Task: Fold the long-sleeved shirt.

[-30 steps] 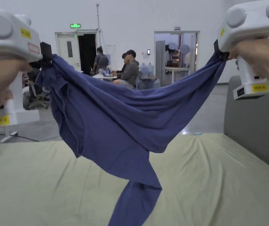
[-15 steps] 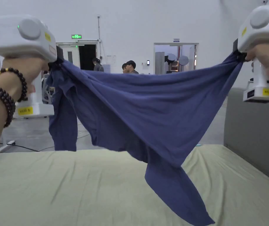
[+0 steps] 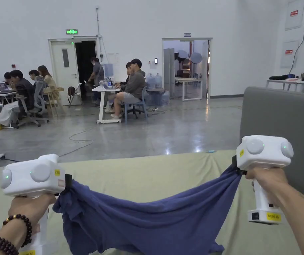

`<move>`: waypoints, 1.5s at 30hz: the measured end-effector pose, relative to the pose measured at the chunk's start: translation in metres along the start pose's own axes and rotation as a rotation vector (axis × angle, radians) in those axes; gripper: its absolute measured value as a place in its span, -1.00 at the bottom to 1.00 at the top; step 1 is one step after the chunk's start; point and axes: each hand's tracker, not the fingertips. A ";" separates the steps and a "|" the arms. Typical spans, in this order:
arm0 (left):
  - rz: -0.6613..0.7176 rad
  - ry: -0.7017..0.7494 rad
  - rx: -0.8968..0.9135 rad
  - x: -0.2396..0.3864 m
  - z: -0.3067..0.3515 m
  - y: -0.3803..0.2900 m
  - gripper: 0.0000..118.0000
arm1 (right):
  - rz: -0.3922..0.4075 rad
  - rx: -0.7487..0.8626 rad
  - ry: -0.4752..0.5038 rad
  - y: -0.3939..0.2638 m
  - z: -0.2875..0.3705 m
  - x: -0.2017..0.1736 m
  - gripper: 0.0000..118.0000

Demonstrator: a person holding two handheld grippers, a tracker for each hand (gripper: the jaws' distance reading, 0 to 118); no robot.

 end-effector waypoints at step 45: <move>-0.169 -0.062 -0.037 -0.009 0.189 -0.291 -1.00 | 0.210 -0.213 -0.071 -0.300 0.154 0.053 -1.00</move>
